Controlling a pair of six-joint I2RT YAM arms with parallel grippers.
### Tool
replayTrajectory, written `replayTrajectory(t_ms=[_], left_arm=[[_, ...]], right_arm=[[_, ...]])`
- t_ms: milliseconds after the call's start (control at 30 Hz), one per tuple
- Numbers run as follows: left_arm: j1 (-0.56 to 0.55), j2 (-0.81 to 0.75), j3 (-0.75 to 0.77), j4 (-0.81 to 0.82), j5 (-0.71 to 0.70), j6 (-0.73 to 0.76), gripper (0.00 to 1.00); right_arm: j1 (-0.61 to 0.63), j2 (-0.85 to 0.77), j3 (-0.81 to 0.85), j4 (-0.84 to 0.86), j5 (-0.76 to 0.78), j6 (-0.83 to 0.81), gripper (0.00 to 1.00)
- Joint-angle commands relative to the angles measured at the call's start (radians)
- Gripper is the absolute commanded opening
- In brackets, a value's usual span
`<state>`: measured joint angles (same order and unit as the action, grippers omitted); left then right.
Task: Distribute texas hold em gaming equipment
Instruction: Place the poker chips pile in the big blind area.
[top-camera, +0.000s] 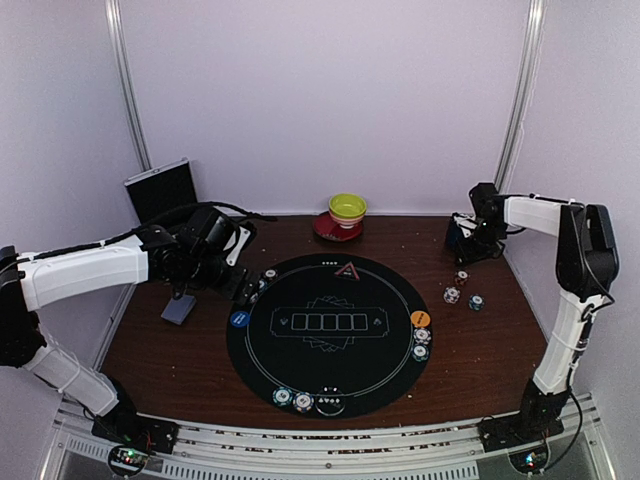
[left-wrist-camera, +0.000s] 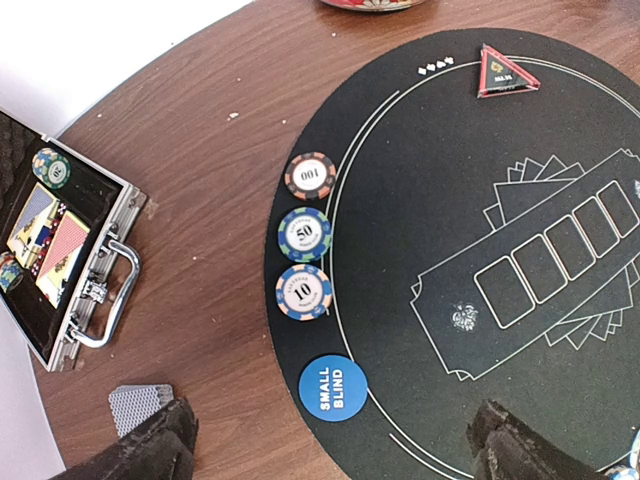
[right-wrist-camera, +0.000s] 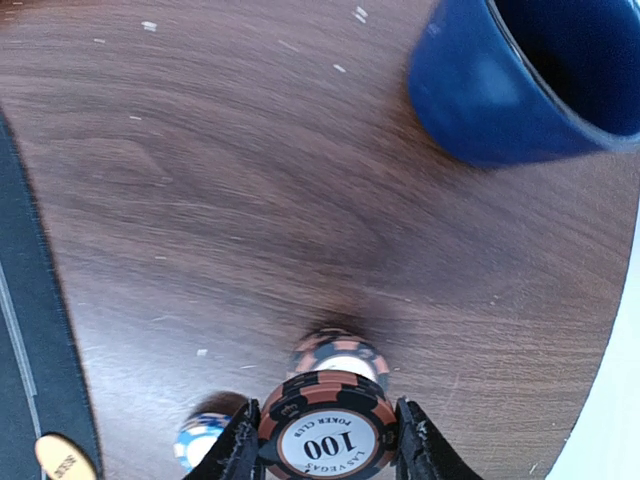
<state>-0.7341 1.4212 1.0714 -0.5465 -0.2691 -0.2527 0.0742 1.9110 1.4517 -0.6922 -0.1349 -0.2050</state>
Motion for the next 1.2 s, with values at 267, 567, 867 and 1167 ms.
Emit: replayTrajectory(t_ms=[267,567,867,1167], left_arm=[[0.004,0.012,0.011,0.028,-0.016,0.008,0.98],[0.003,0.007,0.013,0.028,-0.038,0.008,0.98],[0.003,0.009,0.014,0.028,-0.054,0.013,0.98],[0.003,0.007,0.016,0.027,-0.05,0.016,0.98]], right_arm=[[0.234,-0.256,-0.205,0.014,-0.012,-0.069,0.26],[0.511,-0.449,-0.433,0.045,-0.041,-0.184,0.27],[0.709,-0.422,-0.504,0.018,-0.071,-0.28,0.28],[0.791,-0.427,-0.572,-0.001,-0.077,-0.337,0.28]])
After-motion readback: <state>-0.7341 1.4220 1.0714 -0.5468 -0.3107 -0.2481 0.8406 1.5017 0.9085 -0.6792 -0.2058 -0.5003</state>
